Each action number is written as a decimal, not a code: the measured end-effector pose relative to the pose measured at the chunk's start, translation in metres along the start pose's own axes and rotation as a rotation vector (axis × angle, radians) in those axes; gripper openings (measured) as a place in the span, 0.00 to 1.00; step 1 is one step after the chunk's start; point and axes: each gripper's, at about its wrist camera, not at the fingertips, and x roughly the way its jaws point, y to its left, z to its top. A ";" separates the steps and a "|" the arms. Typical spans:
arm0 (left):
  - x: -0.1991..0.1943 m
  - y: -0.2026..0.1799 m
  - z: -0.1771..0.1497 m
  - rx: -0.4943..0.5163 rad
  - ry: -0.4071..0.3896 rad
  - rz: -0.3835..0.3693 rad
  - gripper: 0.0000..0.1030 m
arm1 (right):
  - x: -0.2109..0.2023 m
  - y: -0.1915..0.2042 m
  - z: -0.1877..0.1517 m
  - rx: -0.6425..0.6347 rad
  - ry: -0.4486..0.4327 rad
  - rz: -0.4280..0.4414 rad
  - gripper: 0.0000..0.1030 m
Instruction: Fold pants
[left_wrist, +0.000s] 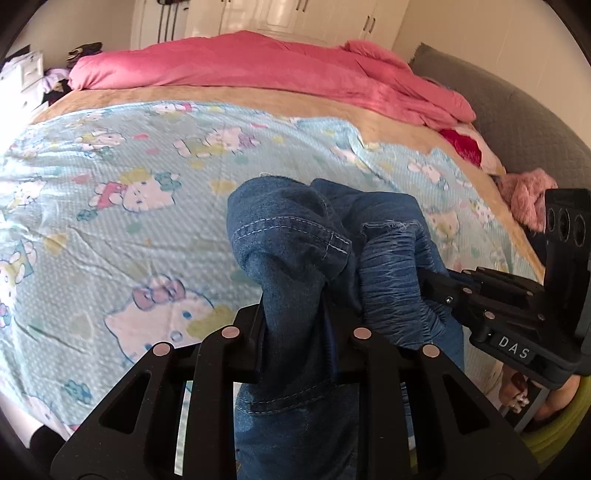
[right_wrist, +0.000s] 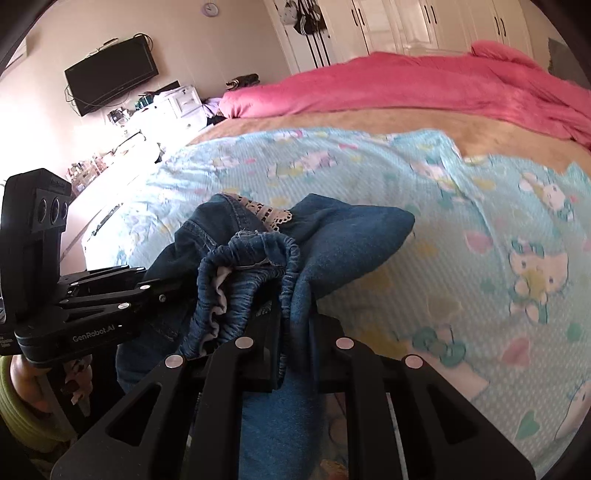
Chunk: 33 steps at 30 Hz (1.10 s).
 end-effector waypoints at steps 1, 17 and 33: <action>-0.001 0.000 0.003 0.000 -0.007 0.005 0.15 | 0.002 0.001 0.006 -0.005 -0.006 0.002 0.11; 0.028 0.029 0.057 0.000 -0.057 0.061 0.15 | 0.047 -0.001 0.069 -0.033 -0.032 -0.047 0.11; 0.055 0.041 0.058 0.007 -0.034 0.078 0.16 | 0.078 -0.011 0.072 -0.031 0.014 -0.124 0.14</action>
